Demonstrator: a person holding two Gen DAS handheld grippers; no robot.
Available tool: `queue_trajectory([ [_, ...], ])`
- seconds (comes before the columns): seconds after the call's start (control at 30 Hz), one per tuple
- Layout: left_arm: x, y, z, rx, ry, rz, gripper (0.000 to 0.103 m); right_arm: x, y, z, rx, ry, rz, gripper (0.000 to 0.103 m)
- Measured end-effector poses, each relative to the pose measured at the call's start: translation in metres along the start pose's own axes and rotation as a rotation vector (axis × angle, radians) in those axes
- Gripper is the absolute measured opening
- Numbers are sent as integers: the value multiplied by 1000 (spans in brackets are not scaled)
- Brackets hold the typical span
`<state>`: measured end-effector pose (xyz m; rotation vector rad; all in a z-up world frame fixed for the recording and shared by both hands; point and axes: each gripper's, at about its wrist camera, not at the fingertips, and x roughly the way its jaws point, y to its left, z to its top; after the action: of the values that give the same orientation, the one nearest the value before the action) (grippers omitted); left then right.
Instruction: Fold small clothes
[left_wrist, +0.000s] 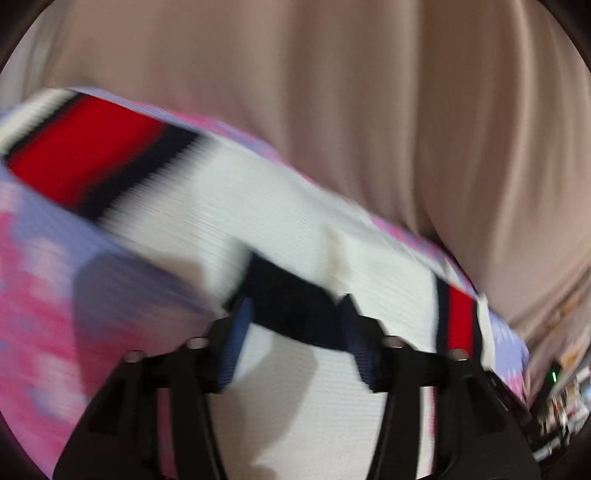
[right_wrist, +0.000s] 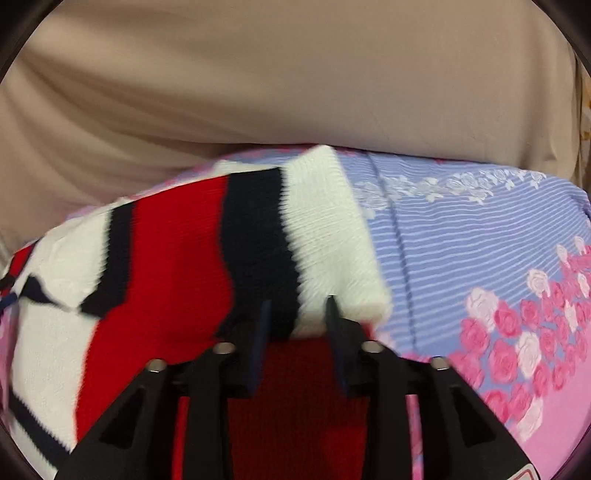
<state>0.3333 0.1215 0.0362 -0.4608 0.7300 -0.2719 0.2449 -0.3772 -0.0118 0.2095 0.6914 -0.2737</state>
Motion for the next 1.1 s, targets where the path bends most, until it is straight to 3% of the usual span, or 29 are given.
queue_trajectory([
  [0.1,-31,66,36,-61,-89,200,76,12,8,-9,-29,61,-2,53],
  [0.13,-38,99,52,-122,-108,267,76,17,8,-7,-31,67,-9,53],
  [0.27,-50,207,92,-409,-137,374,75,27,9,-5,-21,90,-4,55],
  [0.37,-48,240,108,-494,-159,392,69,29,9,-6,-31,92,-7,57],
  [0.43,-40,236,121,-457,-150,413,50,32,11,-6,-37,93,-10,59],
  [0.47,-34,228,128,-432,-137,394,28,36,12,-4,-39,94,-10,60],
  [0.53,-27,205,136,-401,-121,359,8,30,23,-5,-36,93,-3,61],
  [0.63,-30,120,143,-235,-173,279,9,27,23,-6,-24,90,7,62],
  [0.77,-28,-35,120,53,-182,72,9,10,27,-14,-22,88,14,64],
  [0.83,-14,-110,86,175,-125,-30,10,8,19,-13,-13,85,25,64],
  [0.93,26,-191,12,308,35,-152,19,3,12,-15,14,76,33,66],
  [0.97,38,-203,-10,331,73,-163,28,2,8,-15,32,73,37,66],
  [1.03,67,-216,-57,348,143,-152,38,1,2,-16,58,66,60,66],
  [1.1,80,-210,-76,322,182,-146,38,-1,-3,-16,82,57,85,66],
])
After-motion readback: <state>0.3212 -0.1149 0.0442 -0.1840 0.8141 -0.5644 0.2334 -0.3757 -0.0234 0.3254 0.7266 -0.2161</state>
